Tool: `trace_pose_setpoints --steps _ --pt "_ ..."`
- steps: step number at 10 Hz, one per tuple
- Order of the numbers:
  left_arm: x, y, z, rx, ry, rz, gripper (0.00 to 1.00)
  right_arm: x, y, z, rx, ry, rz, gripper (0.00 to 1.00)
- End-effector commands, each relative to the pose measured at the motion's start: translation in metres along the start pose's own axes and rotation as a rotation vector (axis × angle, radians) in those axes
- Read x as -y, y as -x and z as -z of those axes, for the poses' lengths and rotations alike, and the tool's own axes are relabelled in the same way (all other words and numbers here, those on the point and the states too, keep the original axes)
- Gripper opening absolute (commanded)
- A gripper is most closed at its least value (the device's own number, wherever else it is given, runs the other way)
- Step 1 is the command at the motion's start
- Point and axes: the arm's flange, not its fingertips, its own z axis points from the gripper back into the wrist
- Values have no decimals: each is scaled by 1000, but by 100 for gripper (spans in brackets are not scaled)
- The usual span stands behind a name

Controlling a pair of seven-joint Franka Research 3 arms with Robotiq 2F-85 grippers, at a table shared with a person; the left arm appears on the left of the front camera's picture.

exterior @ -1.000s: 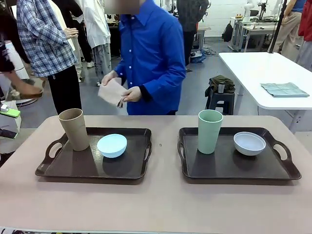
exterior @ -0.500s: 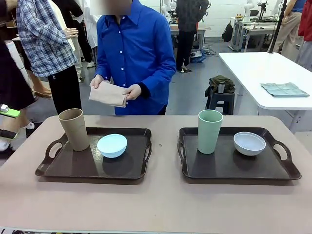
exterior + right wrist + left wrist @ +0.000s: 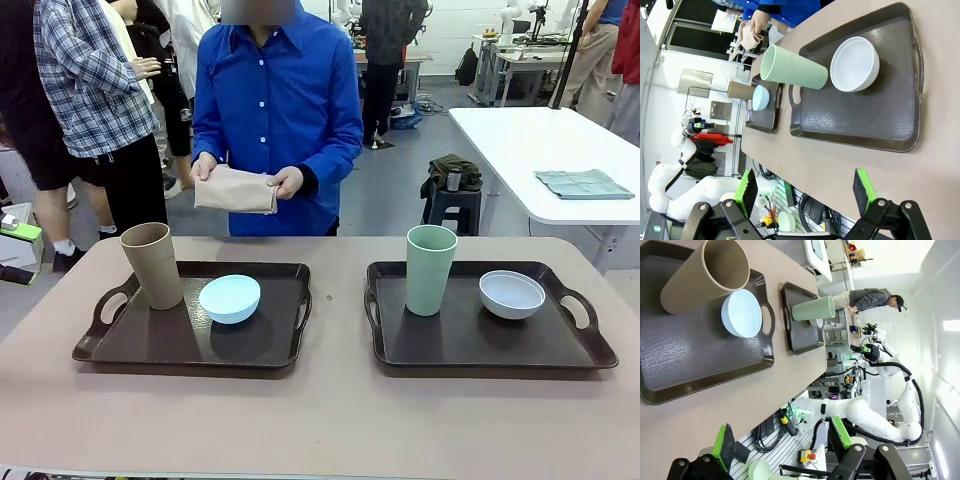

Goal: Set up a tray with a mat and arrange the tableware.
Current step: Pick up the Picnic Bowl and Reusable plastic cup from the Handle tray in front of the human's position and hold them in the air.

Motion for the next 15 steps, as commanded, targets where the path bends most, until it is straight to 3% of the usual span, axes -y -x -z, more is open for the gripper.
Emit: trace_pose_setpoints --steps 1,14,15 --pt "-1 -2 -2 10 18 21 100 3 -3 0 12 -25 -12 100" --pt "0 0 0 0 0 0 100 -2 -1 -4 -12 -13 -11 100" --pt "5 0 -5 53 -45 126 100 -10 -3 -5 9 17 -11 100"
